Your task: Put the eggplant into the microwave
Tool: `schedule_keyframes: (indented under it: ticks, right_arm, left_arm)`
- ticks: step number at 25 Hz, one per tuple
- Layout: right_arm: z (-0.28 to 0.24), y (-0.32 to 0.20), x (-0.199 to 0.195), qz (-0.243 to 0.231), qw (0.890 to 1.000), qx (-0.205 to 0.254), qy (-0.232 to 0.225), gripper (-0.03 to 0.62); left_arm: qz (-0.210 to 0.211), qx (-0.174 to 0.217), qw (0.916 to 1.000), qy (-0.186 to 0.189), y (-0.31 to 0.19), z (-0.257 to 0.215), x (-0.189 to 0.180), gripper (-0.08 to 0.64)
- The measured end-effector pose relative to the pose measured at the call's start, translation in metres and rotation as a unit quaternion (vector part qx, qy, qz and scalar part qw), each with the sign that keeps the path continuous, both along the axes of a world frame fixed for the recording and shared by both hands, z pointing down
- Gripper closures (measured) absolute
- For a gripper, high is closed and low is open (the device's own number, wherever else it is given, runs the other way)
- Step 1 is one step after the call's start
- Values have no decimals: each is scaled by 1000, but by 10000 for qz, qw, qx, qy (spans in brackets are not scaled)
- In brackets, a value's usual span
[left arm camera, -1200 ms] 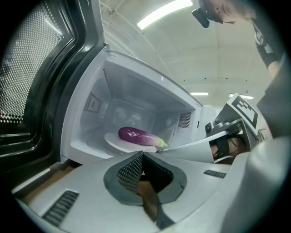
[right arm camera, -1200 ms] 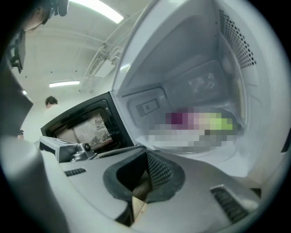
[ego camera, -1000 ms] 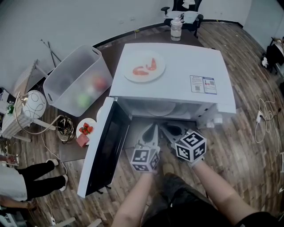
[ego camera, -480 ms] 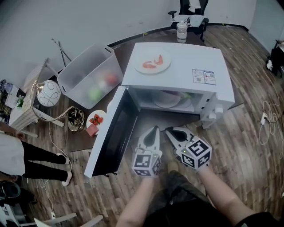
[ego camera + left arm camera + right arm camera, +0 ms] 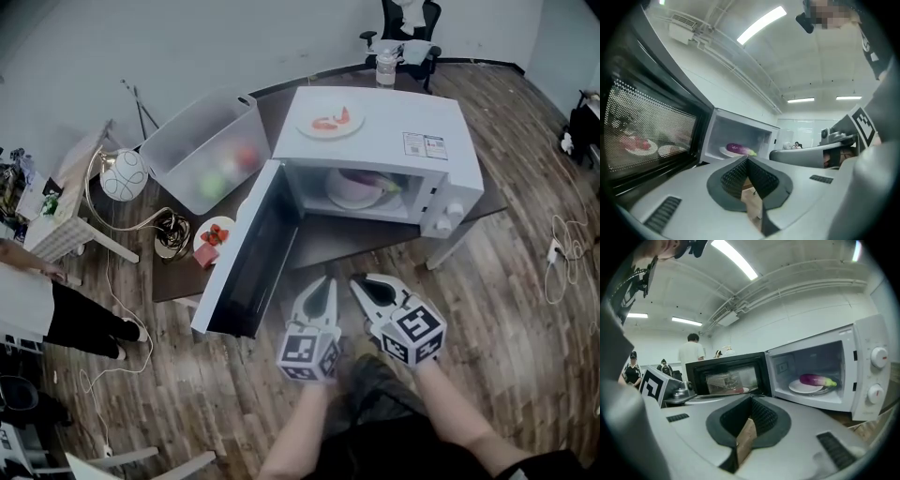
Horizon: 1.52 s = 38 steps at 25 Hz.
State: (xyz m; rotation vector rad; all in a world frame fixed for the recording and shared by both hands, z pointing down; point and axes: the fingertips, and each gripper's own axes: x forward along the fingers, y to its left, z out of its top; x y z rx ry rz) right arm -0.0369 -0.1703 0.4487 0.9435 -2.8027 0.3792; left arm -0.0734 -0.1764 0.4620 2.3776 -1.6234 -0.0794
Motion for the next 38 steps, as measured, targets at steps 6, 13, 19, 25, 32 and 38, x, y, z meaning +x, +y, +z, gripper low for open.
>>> schedule_keyframes:
  ticks: [6,13,19,25,32,38]
  right_arm:
    - [-12,30,4,135,9996,228,129,595]
    - [-17,60,14,425,9986,302,131,595]
    - [-27,80,17,528,9977,367,208,595]
    - [-35,99,14,555,9975,400,152,595]
    - [-32,123,6,484,9977,433,201,595]
    - [-29,136,12,586,9971,429,209,595]
  left_arm:
    - [242,216,9994,-79,31,-12,4,571]
    - [395,352,9985,-112,62,-22,6,571]
    - [470,377,9982,-13,82,-29,6,571]
    - [589,370,9976,4,107,-33,7,571]
    - [612,349,9974,-139,130,-28,3,571]
    - [625,199,9978,-102,140,-21,6,571]
